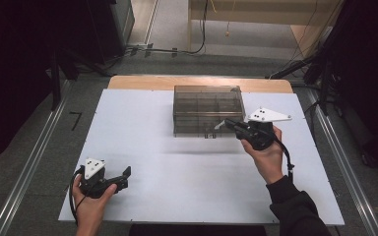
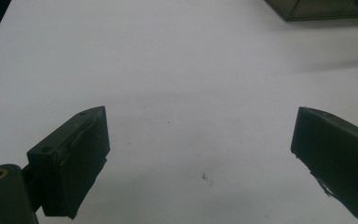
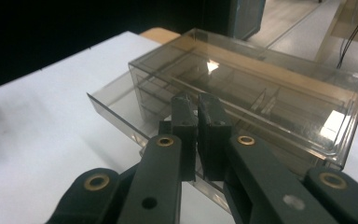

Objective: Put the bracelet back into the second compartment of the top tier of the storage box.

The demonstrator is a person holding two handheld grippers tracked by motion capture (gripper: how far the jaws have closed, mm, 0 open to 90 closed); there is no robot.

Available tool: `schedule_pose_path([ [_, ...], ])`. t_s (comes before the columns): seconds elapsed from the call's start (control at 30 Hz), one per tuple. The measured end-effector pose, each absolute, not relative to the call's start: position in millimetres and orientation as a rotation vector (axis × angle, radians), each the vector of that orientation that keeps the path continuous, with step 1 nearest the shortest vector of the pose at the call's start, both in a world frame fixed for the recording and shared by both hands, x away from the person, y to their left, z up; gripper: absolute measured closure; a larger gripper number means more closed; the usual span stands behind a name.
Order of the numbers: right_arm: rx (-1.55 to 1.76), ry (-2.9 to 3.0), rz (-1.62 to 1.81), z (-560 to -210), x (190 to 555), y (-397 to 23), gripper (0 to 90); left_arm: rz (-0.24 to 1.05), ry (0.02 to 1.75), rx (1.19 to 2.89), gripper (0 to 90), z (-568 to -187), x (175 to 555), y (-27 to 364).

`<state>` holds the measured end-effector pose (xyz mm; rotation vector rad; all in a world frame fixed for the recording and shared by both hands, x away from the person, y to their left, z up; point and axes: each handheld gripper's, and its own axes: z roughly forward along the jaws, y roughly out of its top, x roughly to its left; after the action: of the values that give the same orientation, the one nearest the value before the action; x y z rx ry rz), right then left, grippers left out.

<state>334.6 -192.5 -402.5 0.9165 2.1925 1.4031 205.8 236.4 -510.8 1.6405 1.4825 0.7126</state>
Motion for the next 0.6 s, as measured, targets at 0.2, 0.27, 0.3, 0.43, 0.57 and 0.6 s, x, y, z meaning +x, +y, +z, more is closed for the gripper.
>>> schedule_pose_path([
  [0.2, 0.918, 2.224, 1.334, -409, 338, -186, 83.9, 0.713, 1.483, 1.641, 4.8, -511, 206, 237],
  [0.27, 0.927, 2.243, 1.311, -412, 340, -185, 83.9, 0.713, 1.483, 1.641, 4.9, -511, 206, 237],
  [0.3, 0.927, 2.243, 1.311, -412, 340, -185, 83.9, 0.713, 1.483, 1.641, 4.9, -511, 205, 237],
  [0.43, 0.932, 2.264, 1.277, -415, 343, -182, 83.9, 0.713, 1.483, 1.641, 4.9, -511, 205, 237],
  [0.57, 0.933, 2.288, 1.247, -420, 347, -178, 83.9, 0.711, 1.481, 1.643, 4.8, -511, 206, 236],
  [0.6, 0.936, 2.289, 1.243, -421, 348, -177, 83.9, 0.712, 1.481, 1.643, 4.8, -511, 206, 236],
])
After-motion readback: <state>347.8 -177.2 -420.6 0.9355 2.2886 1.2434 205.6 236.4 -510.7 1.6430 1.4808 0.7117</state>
